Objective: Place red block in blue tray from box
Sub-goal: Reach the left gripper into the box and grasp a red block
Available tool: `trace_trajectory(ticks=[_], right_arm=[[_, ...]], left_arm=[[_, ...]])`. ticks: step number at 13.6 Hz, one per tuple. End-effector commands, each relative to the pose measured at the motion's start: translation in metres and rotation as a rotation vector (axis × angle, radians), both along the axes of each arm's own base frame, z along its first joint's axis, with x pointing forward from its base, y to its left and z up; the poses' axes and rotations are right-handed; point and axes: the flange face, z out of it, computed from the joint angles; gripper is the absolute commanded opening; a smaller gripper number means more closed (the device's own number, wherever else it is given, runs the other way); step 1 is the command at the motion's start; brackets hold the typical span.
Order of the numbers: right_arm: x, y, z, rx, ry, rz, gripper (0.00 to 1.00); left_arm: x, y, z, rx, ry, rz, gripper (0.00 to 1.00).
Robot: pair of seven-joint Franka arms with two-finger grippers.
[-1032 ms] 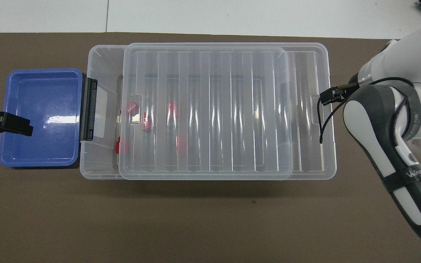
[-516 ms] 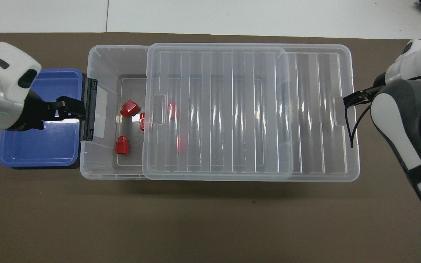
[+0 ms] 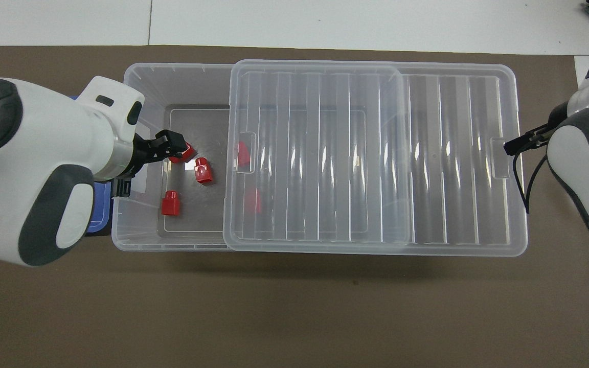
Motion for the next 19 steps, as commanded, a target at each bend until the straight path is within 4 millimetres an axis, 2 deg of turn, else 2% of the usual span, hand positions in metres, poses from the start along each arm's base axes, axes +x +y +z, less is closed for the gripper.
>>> trace_trajectory(ticks=[1, 4, 6, 9, 10, 11, 14, 15, 16, 19], right_arm=[[-0.007, -0.015, 0.001, -0.014, -0.01, 0.048, 1.0], [-0.007, -0.018, 0.002, -0.015, -0.012, 0.043, 1.0], [-0.007, -0.015, 0.007, -0.012, -0.009, 0.02, 1.0], [-0.023, -0.001, 0.039, -0.007, -0.013, -0.13, 1.0], [-0.027, 0.018, 0.051, -0.005, -0.018, -0.161, 1.0], [-0.035, 0.027, 0.066, -0.002, -0.02, -0.21, 1.0], [-0.048, 0.057, 0.1, 0.012, -0.041, -0.369, 1.0], [-0.05, 0.075, 0.115, 0.015, -0.041, -0.395, 1.0], [-0.05, 0.084, 0.127, 0.016, -0.041, -0.437, 1.0], [-0.053, 0.086, 0.165, 0.019, -0.053, -0.506, 1.0]], left_arm=[[0.009, -0.014, -0.05, 0.026, -0.004, 0.023, 1.0], [0.004, -0.024, -0.102, 0.023, -0.018, 0.004, 1.0], [0.001, -0.05, -0.138, 0.082, -0.016, -0.072, 1.0], [0.004, -0.061, -0.172, 0.074, -0.022, -0.063, 1.0], [0.003, -0.065, -0.179, 0.07, -0.027, -0.069, 1.0], [-0.002, -0.064, -0.185, 0.077, -0.016, -0.078, 0.99], [0.002, -0.054, -0.191, 0.068, -0.04, -0.099, 0.97], [0.007, -0.047, -0.191, 0.074, -0.044, -0.142, 0.96], [0.008, -0.046, -0.191, 0.075, -0.048, -0.162, 0.96], [0.011, -0.034, -0.198, 0.088, -0.039, -0.218, 0.95]])
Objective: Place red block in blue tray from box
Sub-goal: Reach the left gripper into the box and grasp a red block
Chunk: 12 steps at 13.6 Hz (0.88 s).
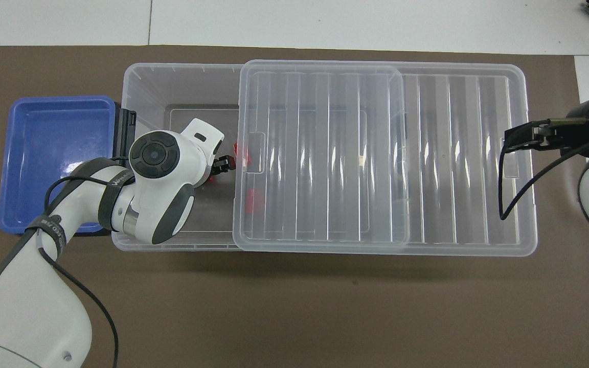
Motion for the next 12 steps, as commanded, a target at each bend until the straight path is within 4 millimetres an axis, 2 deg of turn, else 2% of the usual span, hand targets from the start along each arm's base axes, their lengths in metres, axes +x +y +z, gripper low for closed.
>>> trace_trajectory(ticks=[1, 3, 4, 6, 7, 8, 11, 12], right_arm=[[-0.001, -0.005, 0.031, 0.005, 0.006, -0.045, 1.0], [-0.014, -0.006, 0.036, 0.002, 0.031, -0.073, 1.0], [-0.026, -0.01, 0.029, -0.001, 0.07, -0.082, 1.0], [-0.028, -0.007, 0.028, -0.006, 0.073, -0.076, 1.0], [-0.029, -0.009, 0.027, -0.005, 0.083, -0.078, 1.0], [-0.03, -0.011, 0.027, -0.001, 0.085, -0.082, 1.0], [-0.03, -0.012, 0.026, 0.001, 0.082, -0.073, 1.0], [-0.03, -0.012, 0.026, 0.001, 0.082, -0.073, 1.0]], left_arm=[[0.0, 0.01, -0.01, 0.016, -0.018, -0.056, 0.95], [0.001, 0.006, -0.012, 0.007, -0.033, -0.061, 0.92], [0.001, 0.005, -0.013, 0.008, -0.031, -0.063, 0.76], [0.0, 0.006, -0.013, 0.01, -0.026, -0.062, 0.33], [0.0, 0.006, -0.014, 0.012, -0.02, -0.062, 0.04], [0.0, 0.007, -0.013, 0.013, -0.019, -0.063, 0.0], [-0.001, 0.007, -0.012, 0.031, 0.017, -0.063, 0.0], [0.001, 0.006, -0.004, 0.043, 0.04, -0.062, 0.0]])
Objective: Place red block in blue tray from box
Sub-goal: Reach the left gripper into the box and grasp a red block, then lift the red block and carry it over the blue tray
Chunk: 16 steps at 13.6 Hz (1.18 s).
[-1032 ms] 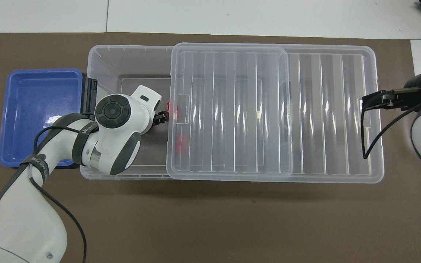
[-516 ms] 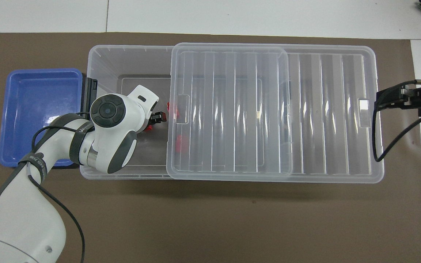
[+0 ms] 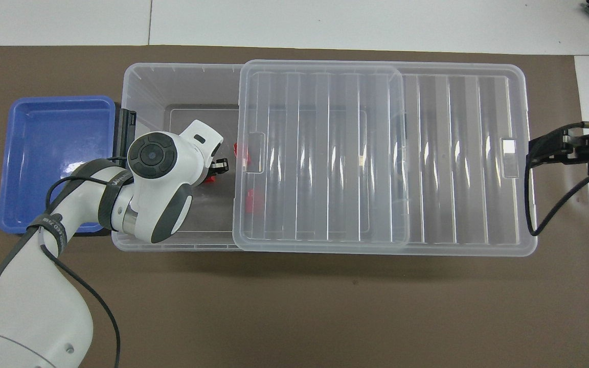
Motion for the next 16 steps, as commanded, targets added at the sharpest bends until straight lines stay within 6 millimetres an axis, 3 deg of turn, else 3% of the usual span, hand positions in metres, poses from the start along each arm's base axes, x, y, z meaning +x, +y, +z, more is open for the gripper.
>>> trace_trajectory(ticks=[1, 6, 9, 10, 12, 13, 14, 15, 16], right_arm=[[-0.009, -0.002, 0.001, 0.003, -0.002, -0.013, 1.0], [-0.009, -0.005, 0.001, 0.003, 0.001, -0.016, 1.0], [-0.007, -0.007, 0.0, 0.003, -0.005, -0.021, 1.0], [-0.006, -0.007, 0.0, 0.003, -0.017, -0.02, 1.0], [-0.003, -0.013, -0.002, 0.003, -0.04, -0.03, 0.98], [-0.001, -0.023, -0.005, 0.005, -0.05, -0.043, 0.76], [0.0, -0.033, -0.01, 0.012, -0.066, -0.061, 0.31], [-0.001, -0.041, -0.012, 0.015, -0.08, -0.075, 0.0], [-0.003, -0.048, -0.018, 0.014, -0.091, -0.089, 0.0]], left_arm=[[0.004, 0.004, 0.022, 0.052, 0.06, -0.008, 0.0], [0.017, 0.036, 0.152, 0.027, 0.131, 0.088, 0.0], [0.025, 0.078, 0.212, 0.033, 0.207, 0.048, 0.0], [0.028, 0.094, 0.228, 0.016, 0.217, 0.016, 0.0], [0.038, 0.15, 0.233, 0.007, 0.221, -0.015, 0.0], [0.042, 0.177, 0.233, 0.002, 0.215, -0.042, 0.0], [0.045, 0.203, 0.233, -0.004, 0.21, -0.086, 0.0], [0.046, 0.23, 0.234, -0.007, 0.201, -0.117, 0.0], [0.047, 0.255, 0.233, -0.01, 0.191, -0.125, 0.0]])
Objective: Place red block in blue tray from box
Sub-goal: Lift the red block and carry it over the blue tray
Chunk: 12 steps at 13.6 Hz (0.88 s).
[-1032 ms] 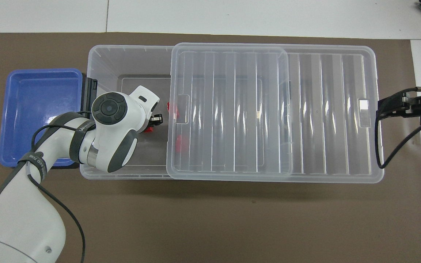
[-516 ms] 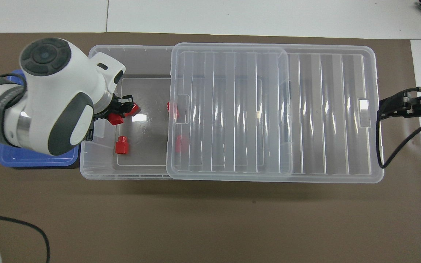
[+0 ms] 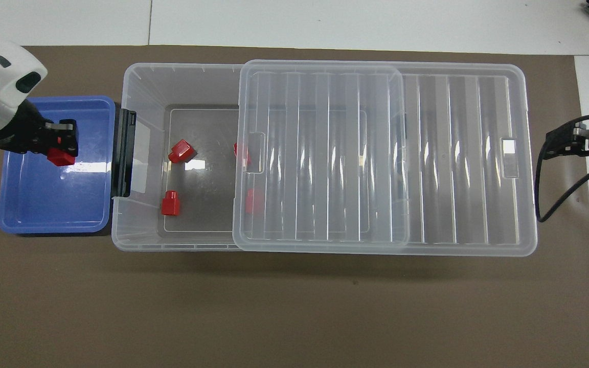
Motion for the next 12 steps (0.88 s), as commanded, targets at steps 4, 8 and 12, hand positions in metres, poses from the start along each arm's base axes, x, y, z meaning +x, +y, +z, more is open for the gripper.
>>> trace_trajectory(ticks=[4, 8, 12], right_arm=[[-0.013, -0.05, -0.038, 0.006, -0.068, -0.062, 0.0], [-0.006, -0.085, -0.076, 0.004, -0.073, -0.088, 0.0], [0.003, -0.092, -0.11, 0.005, -0.06, -0.058, 0.0]], left_arm=[[-0.005, 0.085, -0.036, -0.022, -0.113, -0.033, 0.0], [-0.012, 0.11, -0.098, -0.005, -0.191, -0.032, 0.0], [-0.017, 0.117, -0.147, 0.0, -0.205, -0.042, 0.0]])
